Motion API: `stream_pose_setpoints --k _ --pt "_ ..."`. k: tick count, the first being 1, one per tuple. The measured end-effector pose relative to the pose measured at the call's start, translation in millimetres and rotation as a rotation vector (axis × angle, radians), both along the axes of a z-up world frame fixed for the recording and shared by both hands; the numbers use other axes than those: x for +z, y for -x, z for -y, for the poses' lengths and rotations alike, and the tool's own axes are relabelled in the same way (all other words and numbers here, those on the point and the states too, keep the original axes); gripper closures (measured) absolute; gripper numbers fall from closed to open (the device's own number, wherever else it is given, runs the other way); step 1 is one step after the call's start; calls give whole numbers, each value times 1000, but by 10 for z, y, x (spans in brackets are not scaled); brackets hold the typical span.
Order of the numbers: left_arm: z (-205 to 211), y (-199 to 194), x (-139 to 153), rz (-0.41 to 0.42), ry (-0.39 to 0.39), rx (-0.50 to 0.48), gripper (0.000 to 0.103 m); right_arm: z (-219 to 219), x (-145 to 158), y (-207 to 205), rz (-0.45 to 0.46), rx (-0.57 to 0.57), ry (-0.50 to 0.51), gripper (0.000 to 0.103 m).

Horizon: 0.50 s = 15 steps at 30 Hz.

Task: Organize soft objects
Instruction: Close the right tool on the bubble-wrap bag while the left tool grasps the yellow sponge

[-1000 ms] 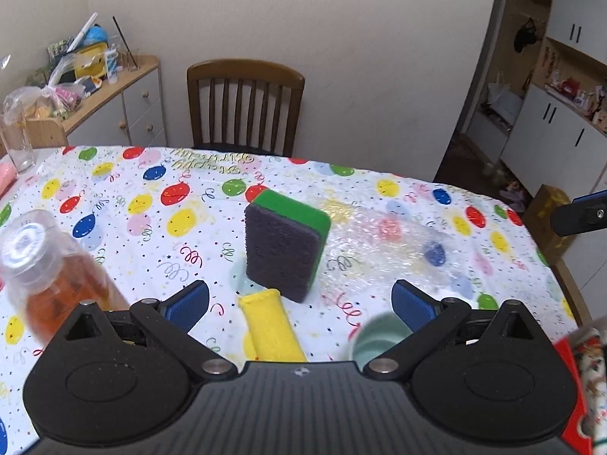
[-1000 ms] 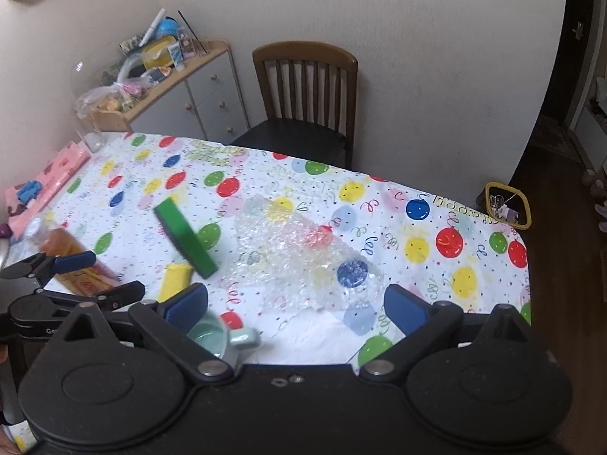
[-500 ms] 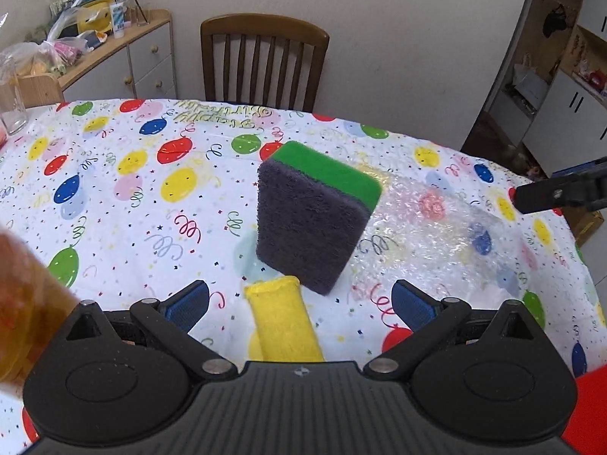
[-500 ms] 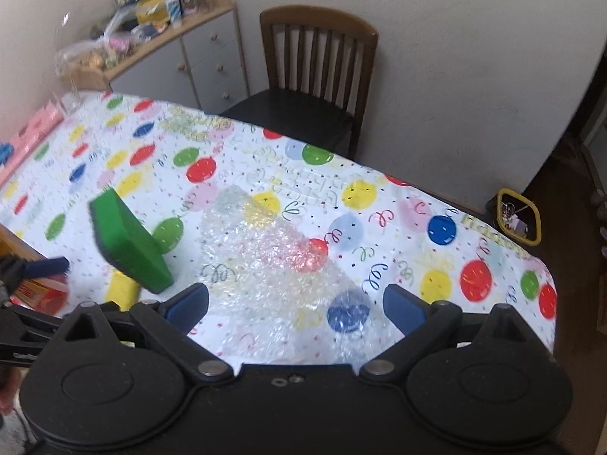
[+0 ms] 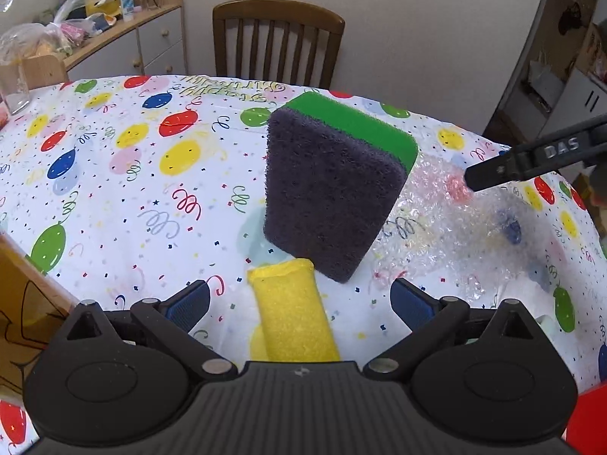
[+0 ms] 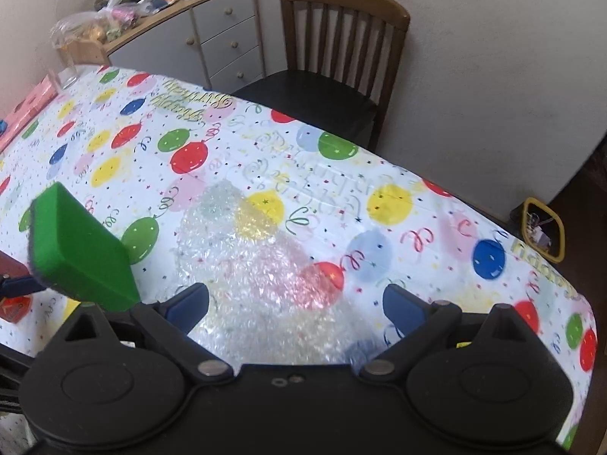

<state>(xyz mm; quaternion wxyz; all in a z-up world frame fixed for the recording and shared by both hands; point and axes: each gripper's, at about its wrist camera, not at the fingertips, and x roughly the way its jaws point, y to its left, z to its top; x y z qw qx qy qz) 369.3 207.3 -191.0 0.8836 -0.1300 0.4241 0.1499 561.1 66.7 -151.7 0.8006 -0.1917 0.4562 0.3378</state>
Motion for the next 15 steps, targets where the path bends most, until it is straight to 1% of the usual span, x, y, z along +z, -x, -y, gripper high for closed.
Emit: stream_pose_setpoints --k 2,5,6,9,10,12,13,15 --pt "10 -6 -4 2 -4 9 1 -40 -58 -31 -6 13 6 5" --pt "-23 -18 -43 1 25 28 2 -76 -137 -59 -10 14 5 5" --pt "-42 -32 -65 -6 36 39 3 -81 -161 -68 -14 11 6 6" --pt "-89 -61 -117 -12 98 45 4 -100 -224 -82 -20 6 13 14" --pt "-88 -64 -121 -12 105 50 7 -103 -240 -81 -26 8 13 16" --pt "-80 -70 -120 -10 115 50 16 -107 -262 -71 -37 15 9 20" --pt "-96 -72 -122 -10 138 57 22 -111 -266 -60 -35 19 10 22" --pt "-116 -70 -107 -9 135 84 23 -115 -277 -47 -35 25 13 25"
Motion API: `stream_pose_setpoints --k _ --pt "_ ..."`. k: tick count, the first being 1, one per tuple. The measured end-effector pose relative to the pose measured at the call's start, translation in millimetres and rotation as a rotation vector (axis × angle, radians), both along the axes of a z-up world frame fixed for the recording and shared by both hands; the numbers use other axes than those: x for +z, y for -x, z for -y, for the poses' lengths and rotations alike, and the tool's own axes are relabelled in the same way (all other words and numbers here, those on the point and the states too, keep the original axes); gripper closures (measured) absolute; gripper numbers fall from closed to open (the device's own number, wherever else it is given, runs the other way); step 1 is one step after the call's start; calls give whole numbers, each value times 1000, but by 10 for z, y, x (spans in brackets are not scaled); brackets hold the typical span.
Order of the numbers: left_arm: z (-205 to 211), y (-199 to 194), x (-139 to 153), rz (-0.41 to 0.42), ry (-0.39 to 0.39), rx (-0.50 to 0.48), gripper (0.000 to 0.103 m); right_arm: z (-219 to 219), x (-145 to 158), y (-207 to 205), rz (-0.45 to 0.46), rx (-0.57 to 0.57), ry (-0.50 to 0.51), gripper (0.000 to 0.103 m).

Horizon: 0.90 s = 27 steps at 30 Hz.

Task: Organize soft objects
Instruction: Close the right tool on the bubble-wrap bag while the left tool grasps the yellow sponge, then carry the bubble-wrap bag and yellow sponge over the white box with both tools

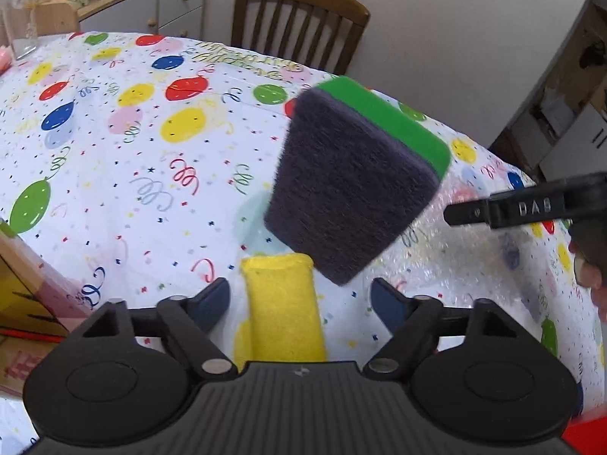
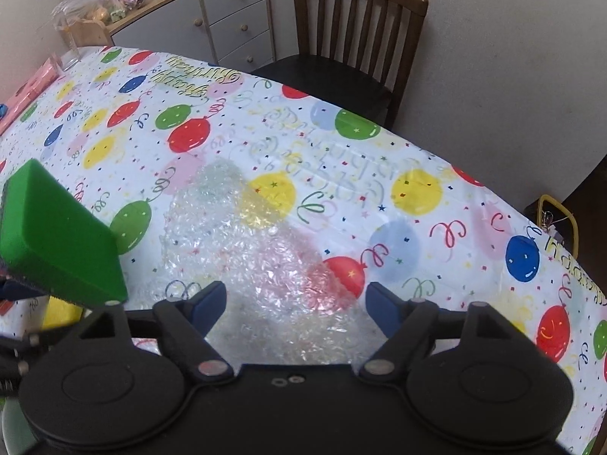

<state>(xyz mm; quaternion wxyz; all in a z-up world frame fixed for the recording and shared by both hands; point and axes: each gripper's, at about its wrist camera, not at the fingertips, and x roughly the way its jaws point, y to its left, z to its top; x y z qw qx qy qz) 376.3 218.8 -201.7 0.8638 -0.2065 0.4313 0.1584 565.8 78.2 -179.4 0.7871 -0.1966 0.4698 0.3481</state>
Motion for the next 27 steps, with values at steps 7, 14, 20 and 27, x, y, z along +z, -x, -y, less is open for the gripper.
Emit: stream_pose_setpoints --k 7,14,20,27 --pt "13 -13 25 -24 -51 0 52 -22 -15 27 6 6 16 48" --pt "21 24 20 -19 -90 7 63 -20 20 104 34 7 56 72" --pt "12 46 18 -6 -84 11 64 80 172 193 69 -22 43 91" --pt "9 102 85 10 -73 21 64 285 429 331 109 -80 -1 97"
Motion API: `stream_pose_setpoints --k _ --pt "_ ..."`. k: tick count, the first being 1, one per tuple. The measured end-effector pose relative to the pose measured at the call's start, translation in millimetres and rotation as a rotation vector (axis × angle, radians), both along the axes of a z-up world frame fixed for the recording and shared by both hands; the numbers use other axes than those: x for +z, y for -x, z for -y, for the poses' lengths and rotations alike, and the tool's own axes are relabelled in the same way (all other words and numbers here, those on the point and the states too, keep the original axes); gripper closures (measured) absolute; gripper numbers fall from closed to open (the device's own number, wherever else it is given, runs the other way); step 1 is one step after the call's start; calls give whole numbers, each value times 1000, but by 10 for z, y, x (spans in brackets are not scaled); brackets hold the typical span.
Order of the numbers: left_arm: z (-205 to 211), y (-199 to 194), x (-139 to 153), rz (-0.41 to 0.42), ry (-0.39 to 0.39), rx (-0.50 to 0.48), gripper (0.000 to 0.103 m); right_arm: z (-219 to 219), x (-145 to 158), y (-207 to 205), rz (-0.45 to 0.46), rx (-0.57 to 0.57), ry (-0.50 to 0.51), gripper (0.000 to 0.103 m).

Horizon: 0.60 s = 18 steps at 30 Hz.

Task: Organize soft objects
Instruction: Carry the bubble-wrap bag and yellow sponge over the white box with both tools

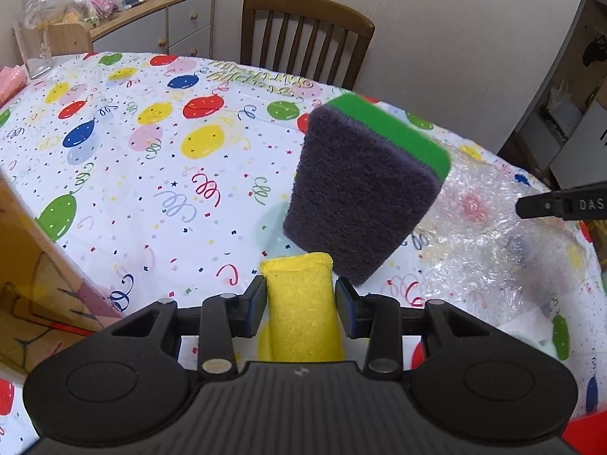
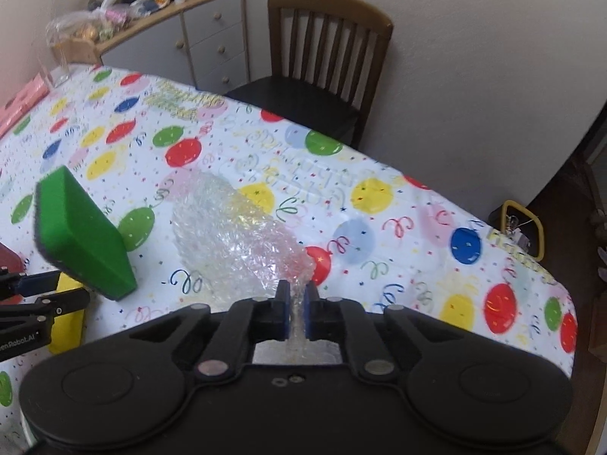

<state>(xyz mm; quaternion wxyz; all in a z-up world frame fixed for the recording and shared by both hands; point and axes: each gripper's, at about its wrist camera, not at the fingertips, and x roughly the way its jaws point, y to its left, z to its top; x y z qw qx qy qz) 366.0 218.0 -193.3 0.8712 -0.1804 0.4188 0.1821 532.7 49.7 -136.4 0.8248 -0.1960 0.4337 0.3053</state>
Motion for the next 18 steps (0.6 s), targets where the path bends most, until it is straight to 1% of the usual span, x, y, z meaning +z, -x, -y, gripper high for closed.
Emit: stream_pose_setpoints --k 4,7,9,18 --pt "41 58 130 26 0 -5 65 151 185 94 36 -38 -25 98" --pt "84 103 264 52 -15 -14 65 292 345 152 41 -73 -60 98" --pt "100 137 355 67 -12 -13 65 385 449 206 46 -86 -84 98" --pt "217 331 757 138 -29 -27 66 823 946 594 114 -130 -170 99"
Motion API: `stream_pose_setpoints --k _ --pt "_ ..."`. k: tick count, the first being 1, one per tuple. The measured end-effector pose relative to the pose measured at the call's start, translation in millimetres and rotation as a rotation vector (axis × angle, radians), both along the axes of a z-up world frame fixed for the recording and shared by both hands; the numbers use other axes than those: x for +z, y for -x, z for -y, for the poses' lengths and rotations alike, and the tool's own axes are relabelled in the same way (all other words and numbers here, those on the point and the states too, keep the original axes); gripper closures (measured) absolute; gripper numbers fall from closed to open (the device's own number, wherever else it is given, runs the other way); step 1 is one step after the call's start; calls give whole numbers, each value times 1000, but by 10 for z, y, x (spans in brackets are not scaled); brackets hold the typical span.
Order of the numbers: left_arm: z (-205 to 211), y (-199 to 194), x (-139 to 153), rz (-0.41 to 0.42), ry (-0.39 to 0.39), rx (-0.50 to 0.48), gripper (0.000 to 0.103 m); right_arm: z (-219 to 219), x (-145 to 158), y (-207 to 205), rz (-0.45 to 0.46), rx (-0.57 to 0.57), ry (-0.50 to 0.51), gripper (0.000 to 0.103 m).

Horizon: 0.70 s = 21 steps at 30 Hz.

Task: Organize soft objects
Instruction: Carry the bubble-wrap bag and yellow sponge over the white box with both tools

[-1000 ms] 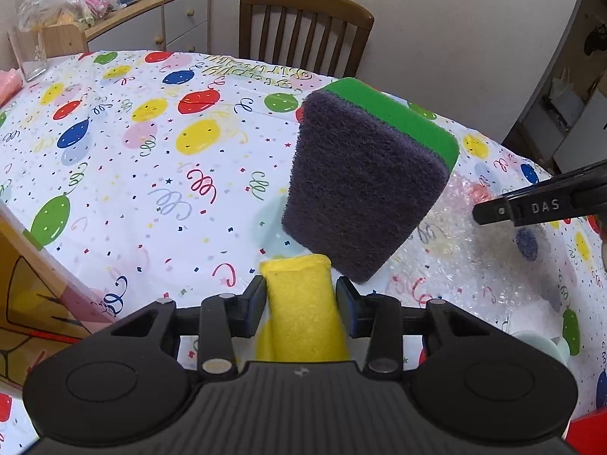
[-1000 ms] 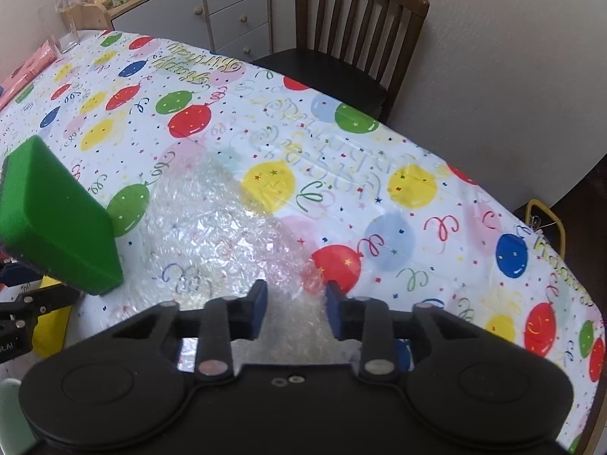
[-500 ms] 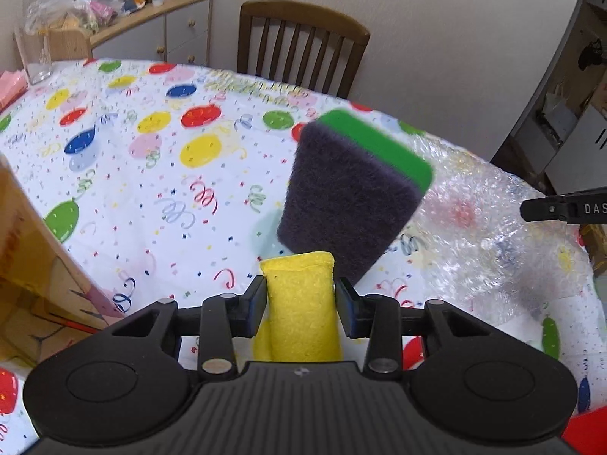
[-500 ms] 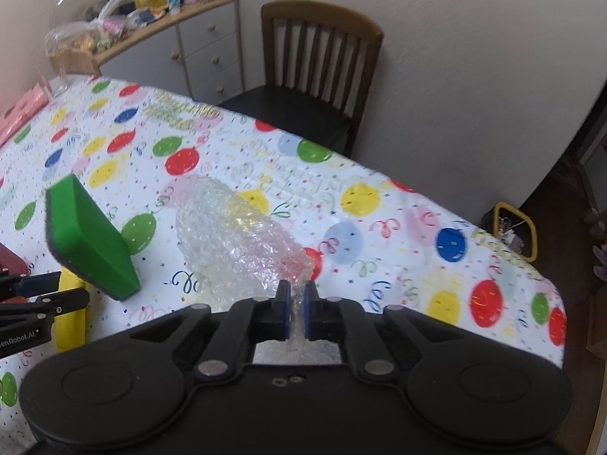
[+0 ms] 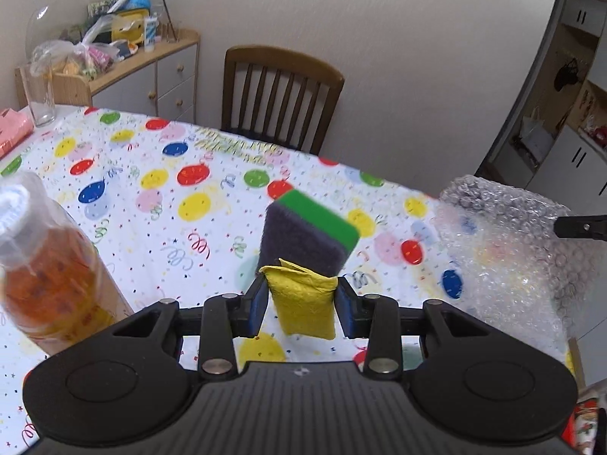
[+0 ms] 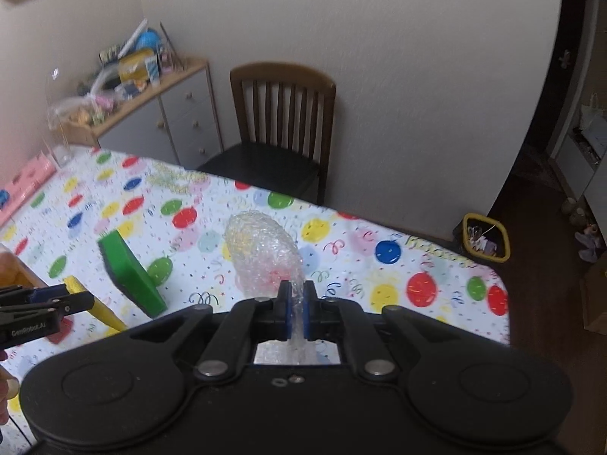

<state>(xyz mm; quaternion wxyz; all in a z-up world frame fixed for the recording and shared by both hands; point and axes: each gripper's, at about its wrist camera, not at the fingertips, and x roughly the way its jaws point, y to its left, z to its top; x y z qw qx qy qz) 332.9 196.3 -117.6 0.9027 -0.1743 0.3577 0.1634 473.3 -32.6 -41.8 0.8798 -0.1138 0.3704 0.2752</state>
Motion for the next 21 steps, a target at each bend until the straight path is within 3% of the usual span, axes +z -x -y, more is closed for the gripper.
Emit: stream_pose_setpoints --k 11,21 --pt "326 332 612 93 -10 -76 66 708 591 561 35 -44 -98 99" --pt "953 578 989 120 22 -215 66 1338 848 1196 68 -69 -143 99"
